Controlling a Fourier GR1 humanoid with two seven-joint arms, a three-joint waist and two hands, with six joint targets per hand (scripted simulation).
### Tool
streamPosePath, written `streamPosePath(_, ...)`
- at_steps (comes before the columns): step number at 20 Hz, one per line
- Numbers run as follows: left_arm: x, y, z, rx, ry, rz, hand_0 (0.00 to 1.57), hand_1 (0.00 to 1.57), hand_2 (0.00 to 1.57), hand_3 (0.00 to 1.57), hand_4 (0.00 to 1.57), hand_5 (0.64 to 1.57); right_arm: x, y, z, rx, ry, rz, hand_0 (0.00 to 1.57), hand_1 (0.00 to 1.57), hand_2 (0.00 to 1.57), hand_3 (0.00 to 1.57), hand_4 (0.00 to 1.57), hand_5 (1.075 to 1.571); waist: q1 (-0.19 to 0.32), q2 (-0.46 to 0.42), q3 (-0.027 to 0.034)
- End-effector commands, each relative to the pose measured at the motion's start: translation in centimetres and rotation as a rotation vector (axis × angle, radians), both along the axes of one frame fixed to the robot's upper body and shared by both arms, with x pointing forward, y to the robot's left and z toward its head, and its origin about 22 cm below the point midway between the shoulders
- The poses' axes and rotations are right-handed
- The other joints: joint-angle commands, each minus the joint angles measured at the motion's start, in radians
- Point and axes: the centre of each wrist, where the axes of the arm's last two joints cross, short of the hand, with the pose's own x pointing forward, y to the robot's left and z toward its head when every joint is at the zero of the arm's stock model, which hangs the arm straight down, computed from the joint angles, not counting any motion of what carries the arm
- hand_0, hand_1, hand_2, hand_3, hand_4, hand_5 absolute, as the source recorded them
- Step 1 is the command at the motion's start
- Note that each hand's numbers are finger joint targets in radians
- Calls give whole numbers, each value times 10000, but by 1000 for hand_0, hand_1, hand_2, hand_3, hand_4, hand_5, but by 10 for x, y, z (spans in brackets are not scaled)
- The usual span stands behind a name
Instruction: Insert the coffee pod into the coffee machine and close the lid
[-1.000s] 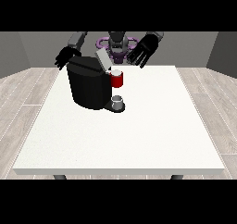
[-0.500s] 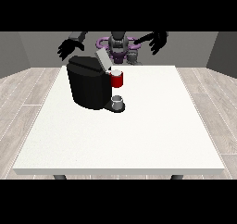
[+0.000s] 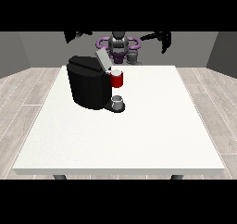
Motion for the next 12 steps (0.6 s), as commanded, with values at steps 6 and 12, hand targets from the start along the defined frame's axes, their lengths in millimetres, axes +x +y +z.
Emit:
streamPosePath(6, -29, -15, -23, -1482, 270, 88, 0, 0, 0, 0, 135, 1571, 4, -1, 14, -206, -198, 1282, 0, 0, 0, 0, 0, 1571, 804, -71, 7)
streamPosePath(12, -44, 6, -23, -1659, -13, -56, 0, 0, 0, 0, 88, 1571, 35, 31, 54, -941, -629, 1603, 0, 0, 0, 0, 215, 1571, 1218, 483, 2)
